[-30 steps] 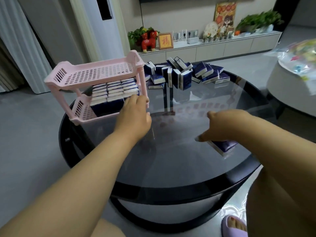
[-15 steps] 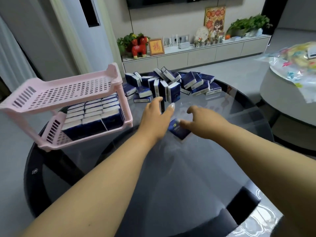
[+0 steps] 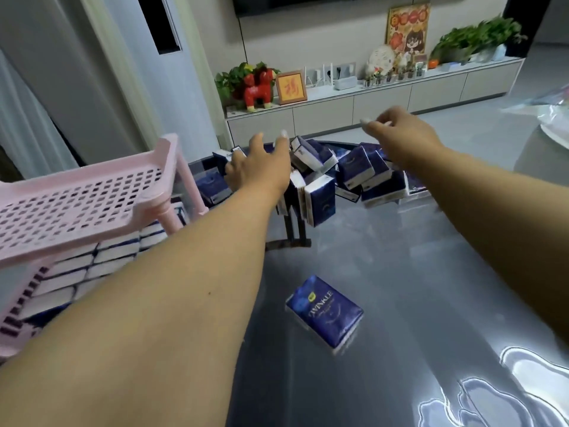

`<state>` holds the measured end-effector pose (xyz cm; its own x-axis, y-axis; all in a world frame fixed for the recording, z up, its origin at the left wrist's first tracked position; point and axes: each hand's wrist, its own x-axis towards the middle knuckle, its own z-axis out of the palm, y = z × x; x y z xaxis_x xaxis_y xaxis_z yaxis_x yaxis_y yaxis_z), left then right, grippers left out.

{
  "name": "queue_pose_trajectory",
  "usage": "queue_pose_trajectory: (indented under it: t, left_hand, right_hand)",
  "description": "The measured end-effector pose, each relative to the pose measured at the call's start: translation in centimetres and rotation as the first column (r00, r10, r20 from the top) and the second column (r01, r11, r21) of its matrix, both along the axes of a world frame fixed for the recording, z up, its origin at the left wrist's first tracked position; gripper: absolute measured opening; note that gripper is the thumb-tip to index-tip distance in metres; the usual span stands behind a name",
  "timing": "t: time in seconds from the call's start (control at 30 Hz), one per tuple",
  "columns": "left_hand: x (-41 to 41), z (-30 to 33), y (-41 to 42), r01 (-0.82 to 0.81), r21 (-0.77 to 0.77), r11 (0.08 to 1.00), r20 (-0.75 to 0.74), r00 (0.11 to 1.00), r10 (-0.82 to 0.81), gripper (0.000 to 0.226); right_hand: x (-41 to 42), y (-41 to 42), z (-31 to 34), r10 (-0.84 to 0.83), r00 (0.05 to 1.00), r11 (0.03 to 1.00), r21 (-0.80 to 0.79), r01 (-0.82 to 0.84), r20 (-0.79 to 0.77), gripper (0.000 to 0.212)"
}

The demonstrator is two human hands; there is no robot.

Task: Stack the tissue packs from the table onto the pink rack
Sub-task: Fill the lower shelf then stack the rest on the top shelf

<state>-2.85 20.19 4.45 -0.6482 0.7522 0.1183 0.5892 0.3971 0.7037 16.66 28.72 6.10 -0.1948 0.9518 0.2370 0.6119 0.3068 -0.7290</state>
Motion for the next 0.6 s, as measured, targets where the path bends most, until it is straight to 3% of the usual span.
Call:
queue_pose_trajectory:
  t: [0.17, 0.3, 0.47, 0.6]
  left_hand:
    - [-1.6, -0.3, 3.9, 0.016, -0.172, 0.985, 0.008, 1.000, -0.014, 0.074]
    - [-1.9, -1.8, 4.5, 0.097, -0.199, 0.975, 0.090, 0.993, -0.080, 0.078]
    - [-1.4, -2.6, 3.6, 0.269, -0.195, 0.943, 0.018, 0.962, -0.271, 0.071]
    - [-0.1, -3.4, 1.7, 0.264, -0.135, 0.955, -0.004, 0.964, -0.267, 0.068]
  right_hand:
    - [-2.3, 3.1, -0.8, 0.126, 0.990, 0.982, -0.146, -0.116, 0.062, 0.066]
    - [-4.0, 3.0, -2.8, 0.221, 0.975, 0.921, -0.326, -0.212, -0.010, 0.056]
    - [-4.1, 2.1, -4.5, 0.247, 0.968, 0.929, -0.273, -0.250, -0.047, 0.053]
    - [-3.1, -0.1, -5.2, 0.245, 0.968, 0.935, -0.249, -0.253, -0.061, 0.043]
